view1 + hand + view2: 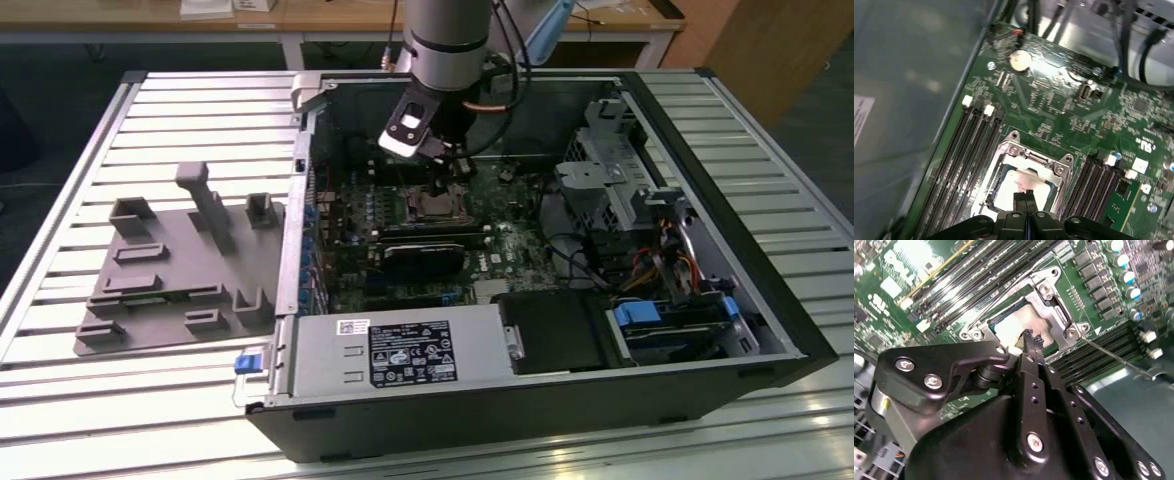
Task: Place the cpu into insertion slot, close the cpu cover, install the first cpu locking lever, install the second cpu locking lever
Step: 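Close the cpu cover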
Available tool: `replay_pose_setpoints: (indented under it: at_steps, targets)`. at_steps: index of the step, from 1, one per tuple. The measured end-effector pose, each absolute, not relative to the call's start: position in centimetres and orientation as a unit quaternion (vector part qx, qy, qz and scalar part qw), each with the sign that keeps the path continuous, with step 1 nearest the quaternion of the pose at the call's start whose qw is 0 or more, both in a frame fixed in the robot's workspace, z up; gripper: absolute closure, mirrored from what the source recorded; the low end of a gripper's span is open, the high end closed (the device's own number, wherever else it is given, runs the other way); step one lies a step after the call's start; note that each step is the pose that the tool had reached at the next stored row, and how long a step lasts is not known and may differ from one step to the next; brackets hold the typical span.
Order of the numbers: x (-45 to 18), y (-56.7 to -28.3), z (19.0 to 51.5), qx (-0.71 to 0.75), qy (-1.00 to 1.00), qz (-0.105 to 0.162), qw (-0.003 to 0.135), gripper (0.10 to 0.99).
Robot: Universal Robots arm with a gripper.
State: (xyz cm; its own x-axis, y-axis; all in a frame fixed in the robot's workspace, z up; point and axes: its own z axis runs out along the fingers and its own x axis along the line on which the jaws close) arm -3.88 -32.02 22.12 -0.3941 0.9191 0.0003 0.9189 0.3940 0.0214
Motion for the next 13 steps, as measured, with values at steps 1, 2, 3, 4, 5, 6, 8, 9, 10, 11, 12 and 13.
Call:
replay_pose_setpoints:
  at_steps: [1,2,3,4,5,6,8,9,10,11,12,13]
  targets:
    - [-3.88,-32.02,22.11,0.522,0.853,0.009,0.005,0.980]
    - [-3.88,-32.02,22.11,0.514,0.858,0.009,0.005,0.980]
    - [-3.88,-32.02,22.10,0.506,0.862,0.009,0.005,0.980]
    - [-3.88,-32.02,22.10,0.498,0.867,0.009,0.005,0.980]
    - [-3.88,-32.02,22.09,0.490,0.872,0.009,0.005,0.980]
    - [-3.88,-32.02,22.09,0.482,0.876,0.009,0.005,0.980]
    - [-3.88,-32.02,22.08,0.466,0.884,0.010,0.005,0.980]
    - [-3.88,-32.02,22.07,0.458,0.889,0.010,0.005,0.980]
    - [-3.88,-32.02,22.07,0.450,0.893,0.010,0.005,0.980]
    - [-3.88,-32.02,22.06,0.442,0.897,0.010,0.005,0.980]
    - [-3.88,-32.02,22.06,0.434,0.901,0.010,0.005,0.980]
    - [-3.88,-32.02,22.05,0.425,0.905,0.010,0.004,0.980]
